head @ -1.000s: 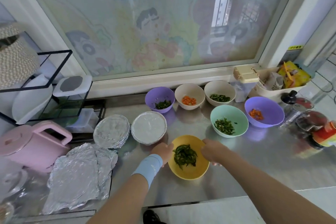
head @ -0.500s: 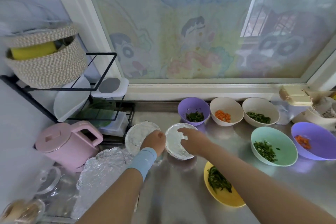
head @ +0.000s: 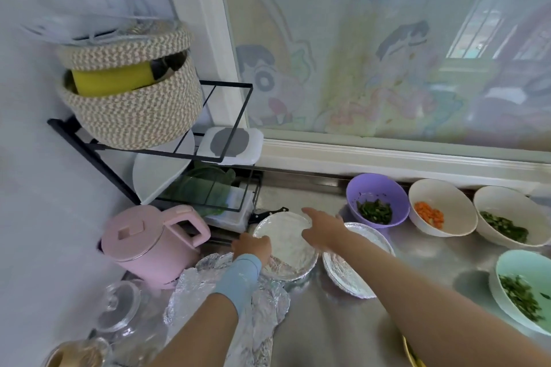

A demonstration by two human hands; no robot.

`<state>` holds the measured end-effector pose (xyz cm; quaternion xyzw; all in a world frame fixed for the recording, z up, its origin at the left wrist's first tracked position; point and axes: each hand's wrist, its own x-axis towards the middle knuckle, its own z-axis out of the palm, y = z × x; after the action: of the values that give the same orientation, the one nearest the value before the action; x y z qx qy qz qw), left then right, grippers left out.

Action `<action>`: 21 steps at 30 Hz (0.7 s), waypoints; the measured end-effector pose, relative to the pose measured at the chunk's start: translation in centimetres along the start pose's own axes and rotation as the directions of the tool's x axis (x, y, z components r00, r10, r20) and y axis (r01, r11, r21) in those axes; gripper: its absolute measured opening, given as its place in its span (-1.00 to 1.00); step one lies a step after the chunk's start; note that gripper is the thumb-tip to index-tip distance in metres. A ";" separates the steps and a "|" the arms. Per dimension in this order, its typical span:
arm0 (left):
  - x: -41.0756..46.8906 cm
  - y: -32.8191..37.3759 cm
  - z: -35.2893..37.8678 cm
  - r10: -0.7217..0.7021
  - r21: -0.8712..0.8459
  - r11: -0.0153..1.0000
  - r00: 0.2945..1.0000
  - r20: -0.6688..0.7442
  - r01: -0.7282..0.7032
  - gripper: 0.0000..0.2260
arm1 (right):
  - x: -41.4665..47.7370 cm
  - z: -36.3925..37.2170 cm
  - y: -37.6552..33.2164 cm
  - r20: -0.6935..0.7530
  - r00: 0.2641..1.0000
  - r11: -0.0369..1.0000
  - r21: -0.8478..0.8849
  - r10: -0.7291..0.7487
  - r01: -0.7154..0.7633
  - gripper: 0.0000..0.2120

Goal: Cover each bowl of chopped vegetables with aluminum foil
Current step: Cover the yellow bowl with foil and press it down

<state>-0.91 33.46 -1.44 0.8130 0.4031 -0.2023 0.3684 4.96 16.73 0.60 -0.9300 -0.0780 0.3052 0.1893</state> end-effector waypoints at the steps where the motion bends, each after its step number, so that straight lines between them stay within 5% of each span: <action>1: 0.3 0.1 -0.1 -0.008 -0.020 1.000 1.000 0.013 0.008 -0.56 | 0.5 0.0 -0.1 0.017 1.000 1.000 0.008 0.009 -0.009 -0.33; 10: 1.5 2.7 0.1 -0.008 -0.277 0.961 0.999 0.049 0.021 -0.83 | 4.4 -0.8 0.5 -0.028 0.998 0.943 0.329 0.060 -0.048 -0.41; 16: 3.6 4.4 1.9 -0.002 -0.379 0.925 0.997 0.083 0.034 -0.67 | 6.8 -3.0 1.8 -0.041 0.998 0.933 0.359 0.055 -0.037 -0.42; 21: 3.8 7.1 2.1 0.001 -0.448 0.893 0.995 0.104 0.046 -0.74 | 9.1 -4.4 2.7 -0.064 0.997 0.940 0.341 0.041 -0.017 -0.40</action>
<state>6.98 30.90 -2.04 0.6897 0.4292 -0.1488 0.5638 14.98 15.26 -2.13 -0.8945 -0.0038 0.2841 0.3451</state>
